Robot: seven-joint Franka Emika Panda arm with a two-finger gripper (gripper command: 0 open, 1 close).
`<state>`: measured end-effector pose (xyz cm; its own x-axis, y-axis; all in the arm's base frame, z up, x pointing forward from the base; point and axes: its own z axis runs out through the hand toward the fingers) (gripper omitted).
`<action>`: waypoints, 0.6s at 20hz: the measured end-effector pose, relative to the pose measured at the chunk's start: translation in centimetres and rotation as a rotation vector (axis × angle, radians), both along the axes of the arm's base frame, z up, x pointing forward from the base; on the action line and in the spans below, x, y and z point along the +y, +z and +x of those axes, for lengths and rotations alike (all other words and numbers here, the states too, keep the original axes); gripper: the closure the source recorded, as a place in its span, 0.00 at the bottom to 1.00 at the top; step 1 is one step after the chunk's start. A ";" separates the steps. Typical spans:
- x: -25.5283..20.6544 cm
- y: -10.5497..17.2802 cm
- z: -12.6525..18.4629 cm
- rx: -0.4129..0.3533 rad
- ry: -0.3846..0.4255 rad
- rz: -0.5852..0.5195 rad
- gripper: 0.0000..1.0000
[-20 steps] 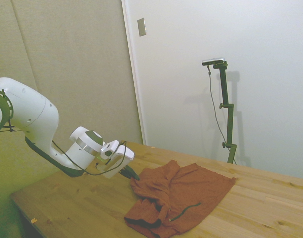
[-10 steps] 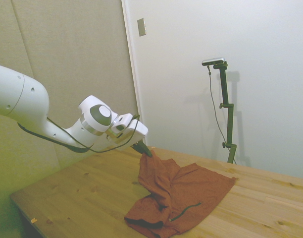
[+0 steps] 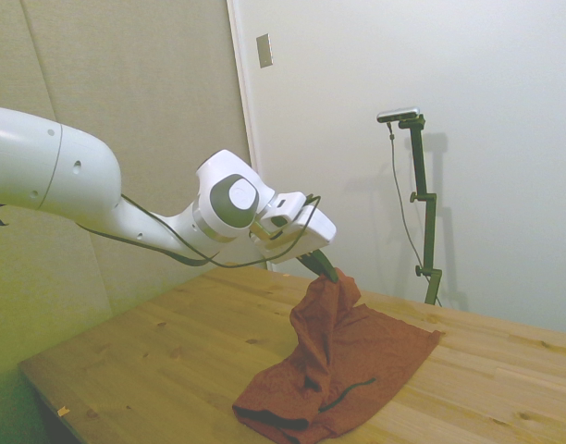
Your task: Fold the shorts
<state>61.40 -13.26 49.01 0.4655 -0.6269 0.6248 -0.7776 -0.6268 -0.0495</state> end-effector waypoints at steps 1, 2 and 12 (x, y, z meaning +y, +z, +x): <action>-1.0 -0.1 0.2 0.001 -0.012 0.010 1.00; -2.1 -0.2 0.4 0.000 -0.025 0.018 1.00; -10.8 0.3 0.8 -0.017 -0.104 0.101 0.00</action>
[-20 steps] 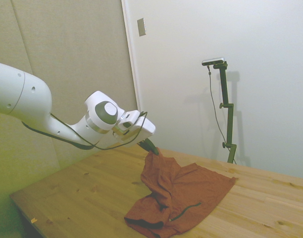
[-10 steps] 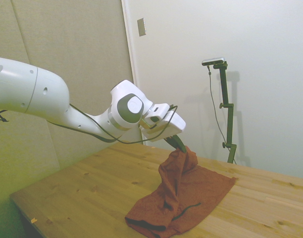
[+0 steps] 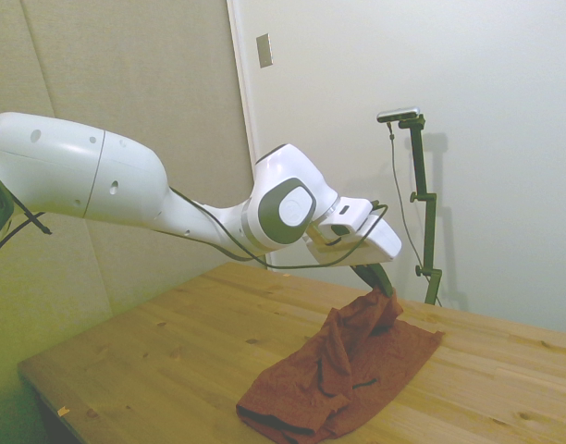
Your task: Fold the shorts
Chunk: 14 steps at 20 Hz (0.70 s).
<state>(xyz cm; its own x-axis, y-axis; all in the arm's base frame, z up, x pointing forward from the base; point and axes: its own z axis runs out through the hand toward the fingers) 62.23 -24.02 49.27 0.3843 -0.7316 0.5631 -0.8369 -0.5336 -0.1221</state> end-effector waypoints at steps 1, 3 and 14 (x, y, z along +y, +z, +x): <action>-0.3 0.4 -0.1 -0.008 -0.003 0.006 0.00; -1.3 1.1 -0.4 -0.022 -0.016 0.016 0.00; 6.0 0.8 -4.2 0.108 0.035 0.244 0.00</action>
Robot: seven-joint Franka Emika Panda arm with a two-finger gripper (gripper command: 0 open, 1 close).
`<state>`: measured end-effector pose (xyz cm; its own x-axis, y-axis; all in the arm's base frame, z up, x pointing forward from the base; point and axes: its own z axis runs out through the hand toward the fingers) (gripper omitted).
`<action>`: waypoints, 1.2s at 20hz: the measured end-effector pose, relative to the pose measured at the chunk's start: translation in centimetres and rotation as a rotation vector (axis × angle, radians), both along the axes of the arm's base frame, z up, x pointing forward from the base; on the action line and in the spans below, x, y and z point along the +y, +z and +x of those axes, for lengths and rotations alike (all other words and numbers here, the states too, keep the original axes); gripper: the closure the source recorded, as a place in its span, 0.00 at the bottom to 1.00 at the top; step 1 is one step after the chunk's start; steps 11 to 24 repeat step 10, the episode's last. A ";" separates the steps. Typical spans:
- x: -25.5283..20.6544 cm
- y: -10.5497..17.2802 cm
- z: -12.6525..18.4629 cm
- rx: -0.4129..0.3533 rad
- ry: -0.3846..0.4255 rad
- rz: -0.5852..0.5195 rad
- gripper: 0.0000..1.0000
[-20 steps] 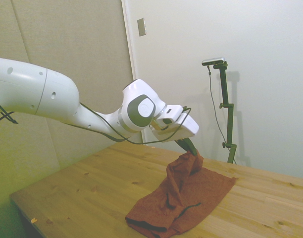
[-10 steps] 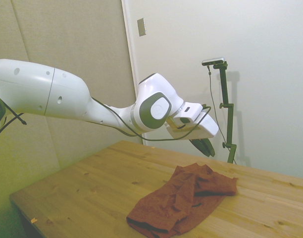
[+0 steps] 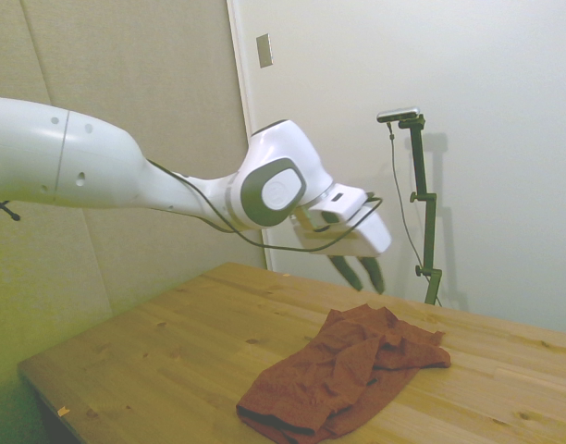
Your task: Fold the shorts
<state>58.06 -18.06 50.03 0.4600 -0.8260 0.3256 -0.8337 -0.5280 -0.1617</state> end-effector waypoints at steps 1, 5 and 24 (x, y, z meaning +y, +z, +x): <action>1.9 -0.8 -1.0 0.019 0.025 0.050 0.00; 7.5 -2.7 -6.4 0.074 0.105 0.136 0.00; 12.1 -4.4 -14.8 0.116 0.160 0.146 0.00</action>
